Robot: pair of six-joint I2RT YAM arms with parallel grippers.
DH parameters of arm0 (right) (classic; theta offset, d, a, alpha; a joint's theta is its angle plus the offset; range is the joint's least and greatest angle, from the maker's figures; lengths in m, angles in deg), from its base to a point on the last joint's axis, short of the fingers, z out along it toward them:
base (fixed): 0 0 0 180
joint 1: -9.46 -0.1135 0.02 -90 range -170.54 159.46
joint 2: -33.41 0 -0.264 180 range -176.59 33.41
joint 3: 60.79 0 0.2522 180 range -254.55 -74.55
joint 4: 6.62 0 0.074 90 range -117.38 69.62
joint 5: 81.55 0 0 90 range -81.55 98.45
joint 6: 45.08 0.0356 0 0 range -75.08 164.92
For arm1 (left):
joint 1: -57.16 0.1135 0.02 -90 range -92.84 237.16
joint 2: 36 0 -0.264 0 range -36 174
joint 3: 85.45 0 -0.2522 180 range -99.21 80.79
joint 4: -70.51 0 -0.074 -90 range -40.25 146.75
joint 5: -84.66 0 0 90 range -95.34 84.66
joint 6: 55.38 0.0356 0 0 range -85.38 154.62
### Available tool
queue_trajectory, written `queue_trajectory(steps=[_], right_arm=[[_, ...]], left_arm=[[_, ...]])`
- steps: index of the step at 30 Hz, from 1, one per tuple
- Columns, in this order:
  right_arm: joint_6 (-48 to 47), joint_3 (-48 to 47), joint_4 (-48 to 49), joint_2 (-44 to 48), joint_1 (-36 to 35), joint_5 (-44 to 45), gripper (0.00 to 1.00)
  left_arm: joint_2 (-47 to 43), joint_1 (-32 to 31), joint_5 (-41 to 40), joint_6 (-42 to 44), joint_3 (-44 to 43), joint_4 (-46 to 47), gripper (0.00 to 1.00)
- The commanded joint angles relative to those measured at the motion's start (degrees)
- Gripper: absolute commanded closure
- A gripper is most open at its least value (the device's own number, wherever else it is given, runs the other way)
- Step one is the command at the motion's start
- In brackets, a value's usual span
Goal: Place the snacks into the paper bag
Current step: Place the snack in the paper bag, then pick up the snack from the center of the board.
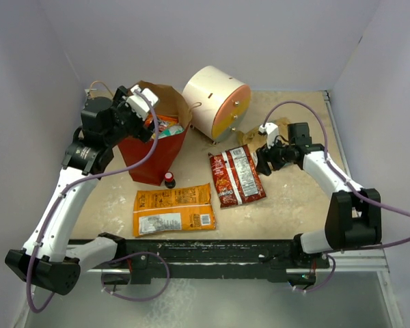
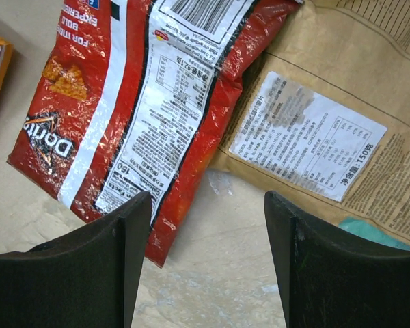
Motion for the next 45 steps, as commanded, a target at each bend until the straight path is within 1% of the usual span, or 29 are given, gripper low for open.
queue_trajectory(steps=[1, 5, 10, 13, 17, 24, 26, 28, 32, 35, 39, 45], right_arm=[[2.37, -3.24, -0.80, -2.96, -0.08, -0.07, 0.31], [1.62, -3.69, -2.93, -7.02, -0.08, -1.00, 0.33], [0.12, -6.25, -4.44, -9.21, -0.67, -3.37, 0.36], [-2.14, -7.66, -6.88, -11.76, -1.03, -4.01, 0.39], [-4.98, -8.89, -9.72, -14.80, -1.75, -5.44, 0.46], [-6.86, -9.71, -11.66, -19.15, -4.72, -5.11, 0.51], [-6.84, -10.20, -12.12, -20.03, -5.23, -5.33, 0.54], [-6.69, -11.14, -12.93, -20.25, -5.35, -5.96, 0.64], [-7.33, -12.99, -15.59, -18.21, -5.36, -7.79, 0.88], [-8.81, -13.90, -15.72, -14.89, -5.36, -8.43, 1.00], [-13.17, -15.28, -18.03, -9.29, -5.36, -9.22, 1.00], [-18.80, -17.94, -21.54, -1.31, -5.36, -8.60, 1.00]], left_arm=[[-1.75, 0.38, 2.24, -1.68, 0.81, 1.44, 0.08], [-2.06, 0.35, 2.15, -1.49, 0.83, 1.41, 0.07], [-2.22, 0.31, 2.26, -1.29, 1.17, 1.50, 0.06], [-2.08, 0.31, 2.07, -1.08, 1.26, 1.60, 0.05], [-1.74, 0.35, 1.99, -0.86, 1.28, 1.82, 0.04], [-1.27, 0.37, 1.71, -0.64, 1.44, 2.16, 0.03], [-1.19, 0.30, 1.84, -0.63, 1.53, 2.22, 0.03], [-1.19, 0.34, 1.95, -0.63, 1.62, 2.25, 0.03], [-1.19, 0.34, 2.24, -0.26, 1.60, 2.13, 0.03], [-1.21, 0.31, 3.21, 0.67, 1.57, 1.62, 0.02], [-1.18, 0.31, 6.75, 2.15, 0.89, -0.19, 0.02], [-1.20, 0.31, 15.07, 2.63, -0.54, -3.00, 0.03]])
